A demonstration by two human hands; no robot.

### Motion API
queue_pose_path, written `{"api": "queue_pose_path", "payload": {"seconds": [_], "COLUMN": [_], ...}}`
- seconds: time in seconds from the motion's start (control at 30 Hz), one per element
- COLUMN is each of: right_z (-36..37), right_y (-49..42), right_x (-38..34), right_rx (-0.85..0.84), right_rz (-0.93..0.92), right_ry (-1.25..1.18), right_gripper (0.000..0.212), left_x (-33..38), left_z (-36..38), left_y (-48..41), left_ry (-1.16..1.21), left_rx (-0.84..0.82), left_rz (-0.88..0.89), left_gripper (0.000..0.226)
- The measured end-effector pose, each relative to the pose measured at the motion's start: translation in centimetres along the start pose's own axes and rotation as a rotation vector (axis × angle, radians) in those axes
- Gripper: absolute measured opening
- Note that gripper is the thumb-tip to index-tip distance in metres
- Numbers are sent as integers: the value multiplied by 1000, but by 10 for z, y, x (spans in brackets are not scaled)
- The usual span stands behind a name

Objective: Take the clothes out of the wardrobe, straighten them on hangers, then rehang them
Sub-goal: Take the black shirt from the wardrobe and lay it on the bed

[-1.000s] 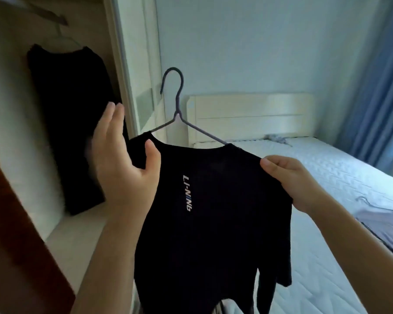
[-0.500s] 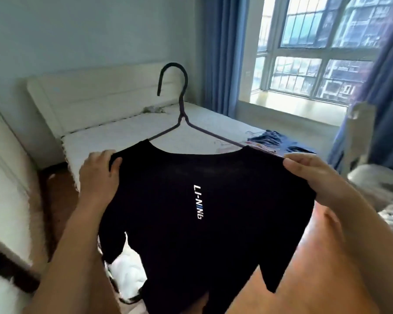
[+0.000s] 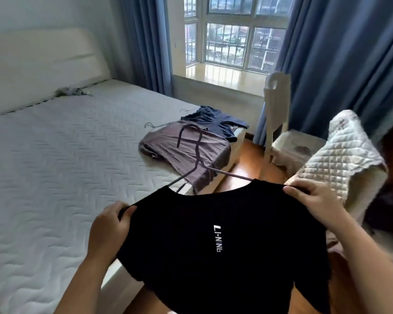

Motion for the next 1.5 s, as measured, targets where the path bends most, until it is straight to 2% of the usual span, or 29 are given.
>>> {"api": "queue_pose_path", "payload": {"seconds": [0.07,0.13,0.23,0.5,0.73,0.87,0.97,1.1,1.33,1.5], "right_z": [0,7,24,88,162,216,252,295,378,432], "right_y": [-25,-57,-114,-250,-341,-405,-454,-507,-533,-538], "right_x": [24,47,74,105,118,122,118,106,69,47], "right_rx": [26,19,-31,-82,-326,-487,-602,-708,-929,-971], "right_rz": [53,55,95,140,96,32,-14,-86,-146,-153], "right_ry": [66,171,315,407,424,390,370,364,293,290], "right_gripper": [22,28,8,17,14,11,13,12,12,8], "left_x": [3,5,5,-7,-37,-48,-48,-42,-53,-91], "left_z": [26,51,88,137,151,159,164,172,158,139], "left_y": [-13,-33,-72,-163,-191,-210,-224,-236,-231,-248], "left_ry": [6,16,47,10,-67,-98,-139,-264,-272,-229], "left_rx": [-22,-31,-34,-28,15,99,163,265,403,413], "left_rz": [-13,-39,-98,-223,-424,-559,-670,-786,-992,-1046], "left_gripper": [11,9,10,13,13,16,8,16,17,18]}}
Point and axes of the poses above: each hand's wrist, its own y-axis away from the middle knuckle, its own z-axis out of the palm, x = y × z, the point moved 1 cm from there along -y, towards the middle knuckle, and after that the axes turned 3 degrees about x, right-handed, at the moved point
